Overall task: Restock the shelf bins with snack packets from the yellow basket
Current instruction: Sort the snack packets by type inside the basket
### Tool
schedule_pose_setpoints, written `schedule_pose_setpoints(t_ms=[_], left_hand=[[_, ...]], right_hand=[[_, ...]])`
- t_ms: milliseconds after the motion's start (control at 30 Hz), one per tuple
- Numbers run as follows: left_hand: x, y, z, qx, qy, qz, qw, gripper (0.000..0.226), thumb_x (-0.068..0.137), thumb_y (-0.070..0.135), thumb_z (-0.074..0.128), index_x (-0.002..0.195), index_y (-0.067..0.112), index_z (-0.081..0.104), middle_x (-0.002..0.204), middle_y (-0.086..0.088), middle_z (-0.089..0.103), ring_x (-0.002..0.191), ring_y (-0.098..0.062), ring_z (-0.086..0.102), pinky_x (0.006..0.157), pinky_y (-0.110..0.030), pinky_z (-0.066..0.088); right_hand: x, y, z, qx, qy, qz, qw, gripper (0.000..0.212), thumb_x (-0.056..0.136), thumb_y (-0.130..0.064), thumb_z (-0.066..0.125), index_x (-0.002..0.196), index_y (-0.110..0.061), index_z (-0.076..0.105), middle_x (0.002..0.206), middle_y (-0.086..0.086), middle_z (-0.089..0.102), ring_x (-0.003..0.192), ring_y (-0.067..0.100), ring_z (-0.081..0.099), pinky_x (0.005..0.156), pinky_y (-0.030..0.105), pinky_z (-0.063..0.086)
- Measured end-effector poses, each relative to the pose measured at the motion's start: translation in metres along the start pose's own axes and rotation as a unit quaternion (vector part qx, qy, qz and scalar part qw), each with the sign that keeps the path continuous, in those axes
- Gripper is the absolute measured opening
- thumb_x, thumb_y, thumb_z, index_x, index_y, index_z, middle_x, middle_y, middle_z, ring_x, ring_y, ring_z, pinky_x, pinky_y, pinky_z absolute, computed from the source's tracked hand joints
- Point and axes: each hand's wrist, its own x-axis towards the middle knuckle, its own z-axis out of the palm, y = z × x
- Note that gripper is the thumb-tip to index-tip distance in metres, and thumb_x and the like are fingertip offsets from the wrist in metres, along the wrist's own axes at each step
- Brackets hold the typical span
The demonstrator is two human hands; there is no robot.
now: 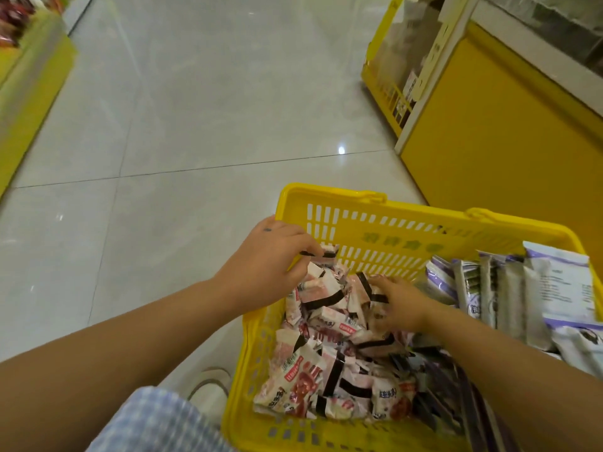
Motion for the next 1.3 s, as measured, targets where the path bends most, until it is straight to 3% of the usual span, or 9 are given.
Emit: schedule_pose_setpoints(t_ms=[67,167,333,567,667,833,1033,1233,1300], left_hand=[[-0.003,-0.001,0.004,0.0,-0.008,-0.012,1.0,0.02,0.093,0.019,0.055,0.104,0.03,0.067,0.107,0.014,0.063,0.11,-0.01,0.052,0.113,-0.038,0.022],[-0.004,-0.004,0.007,-0.025,0.003,-0.023,0.999,0.02,0.092,0.018,0.055,0.103,0.031,0.067,0.105,0.015,0.064,0.109,-0.008,0.052,0.11,-0.038,0.027],[-0.003,-0.004,0.007,-0.024,0.008,-0.018,1.0,0.02,0.091,0.019,0.056,0.103,0.03,0.068,0.104,0.015,0.065,0.106,-0.008,0.052,0.104,-0.03,0.028],[-0.001,-0.002,0.005,-0.025,-0.001,-0.02,0.999,0.02,0.091,0.019,0.055,0.102,0.03,0.068,0.105,0.015,0.066,0.106,-0.008,0.052,0.103,-0.03,0.028],[-0.002,-0.003,0.004,-0.018,-0.006,-0.02,1.0,0.02,0.092,0.021,0.054,0.103,0.03,0.067,0.106,0.015,0.066,0.107,-0.008,0.051,0.103,-0.029,0.028],[-0.001,-0.003,0.005,-0.018,-0.008,-0.021,1.0,0.019,0.092,0.021,0.055,0.102,0.031,0.067,0.105,0.016,0.066,0.106,-0.008,0.052,0.104,-0.032,0.03],[-0.001,-0.003,0.006,-0.021,0.0,-0.021,1.0,0.019,0.091,0.023,0.053,0.101,0.031,0.067,0.102,0.017,0.066,0.104,-0.007,0.052,0.1,-0.029,0.03],[-0.002,-0.007,0.008,-0.079,0.033,-0.026,0.996,0.021,0.091,0.026,0.049,0.098,0.035,0.066,0.093,0.035,0.051,0.096,0.004,0.048,0.096,-0.025,0.034],[-0.003,-0.008,0.009,-0.091,0.04,-0.027,0.995,0.02,0.092,0.025,0.049,0.098,0.035,0.065,0.094,0.037,0.05,0.096,0.004,0.049,0.094,-0.024,0.035]], right_hand=[[0.004,0.01,0.01,-0.068,-0.064,0.018,0.996,0.11,0.067,-0.047,0.081,0.152,-0.027,0.013,0.159,0.006,0.003,0.144,0.033,0.014,0.113,0.044,0.03],[0.012,0.015,0.02,-0.109,-0.082,0.023,0.99,0.117,0.06,-0.053,0.083,0.151,-0.031,0.013,0.158,0.007,-0.011,0.144,0.039,0.006,0.111,0.049,0.031],[0.022,0.01,0.014,-0.188,-0.087,0.029,0.978,0.117,0.057,-0.058,0.081,0.15,-0.03,0.015,0.155,0.011,0.002,0.141,0.04,0.012,0.109,0.048,0.03],[0.027,0.012,0.014,-0.258,-0.069,0.036,0.963,0.139,0.049,-0.072,0.078,0.152,-0.018,0.003,0.157,0.006,0.002,0.141,0.037,0.016,0.11,0.049,0.033],[0.027,0.009,0.009,-0.306,-0.061,0.014,0.95,0.13,0.055,-0.073,0.073,0.152,-0.016,0.008,0.155,0.005,0.008,0.136,0.036,0.026,0.106,0.05,0.037],[0.02,0.012,0.012,-0.351,-0.037,-0.073,0.933,0.099,0.056,-0.079,0.066,0.136,-0.023,0.046,0.15,0.007,0.014,0.126,0.032,0.034,0.097,0.041,0.045],[0.026,0.009,0.017,-0.279,-0.091,-0.042,0.955,0.096,0.057,-0.068,0.075,0.137,-0.02,0.05,0.157,0.004,-0.012,0.132,0.033,0.037,0.104,0.045,0.041],[0.008,0.014,-0.006,-0.209,-0.059,-0.071,0.973,0.083,0.063,-0.062,0.075,0.125,-0.008,0.059,0.16,0.0,0.001,0.13,0.024,0.042,0.1,0.038,0.045],[-0.006,0.012,-0.027,-0.171,-0.042,-0.074,0.982,0.061,0.065,-0.06,0.075,0.102,-0.012,0.065,0.158,0.0,0.009,0.13,0.022,0.04,0.099,0.031,0.043]])
